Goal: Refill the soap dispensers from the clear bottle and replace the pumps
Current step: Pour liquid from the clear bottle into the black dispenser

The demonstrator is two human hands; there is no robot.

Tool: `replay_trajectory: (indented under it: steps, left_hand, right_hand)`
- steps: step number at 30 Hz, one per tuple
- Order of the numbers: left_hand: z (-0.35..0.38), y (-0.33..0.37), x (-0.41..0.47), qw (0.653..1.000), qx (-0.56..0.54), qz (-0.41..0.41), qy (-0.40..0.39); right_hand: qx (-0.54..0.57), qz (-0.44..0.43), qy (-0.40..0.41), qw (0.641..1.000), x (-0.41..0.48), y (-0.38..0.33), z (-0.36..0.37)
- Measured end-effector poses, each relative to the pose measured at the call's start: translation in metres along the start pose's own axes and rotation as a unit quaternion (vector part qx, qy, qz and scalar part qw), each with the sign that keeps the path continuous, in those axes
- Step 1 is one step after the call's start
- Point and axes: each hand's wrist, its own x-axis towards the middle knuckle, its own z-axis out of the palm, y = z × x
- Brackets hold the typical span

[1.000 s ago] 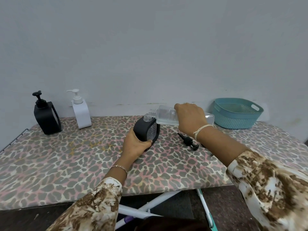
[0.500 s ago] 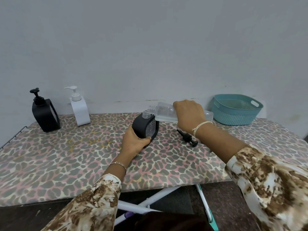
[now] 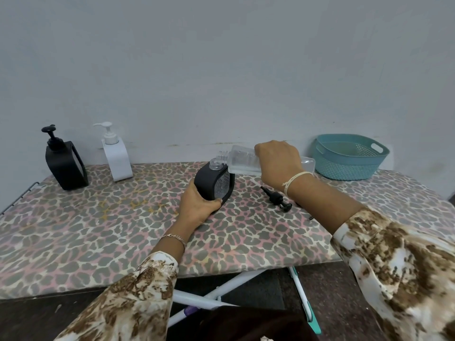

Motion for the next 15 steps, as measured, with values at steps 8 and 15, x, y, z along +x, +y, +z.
replay_trajectory:
  steps: [8, 15]
  left_hand:
    - [-0.0007, -0.0002, 0.0017, 1.000, -0.011, -0.010, -0.005]
    - [-0.0021, -0.0031, 0.0049, 0.999, -0.022, -0.017, -0.016]
  right_hand:
    - [0.000, 0.004, -0.004, 1.000, 0.0005, -0.0008, -0.0016]
    - [-0.010, 0.000, -0.005, 1.000, 0.0000, -0.0019, -0.0033]
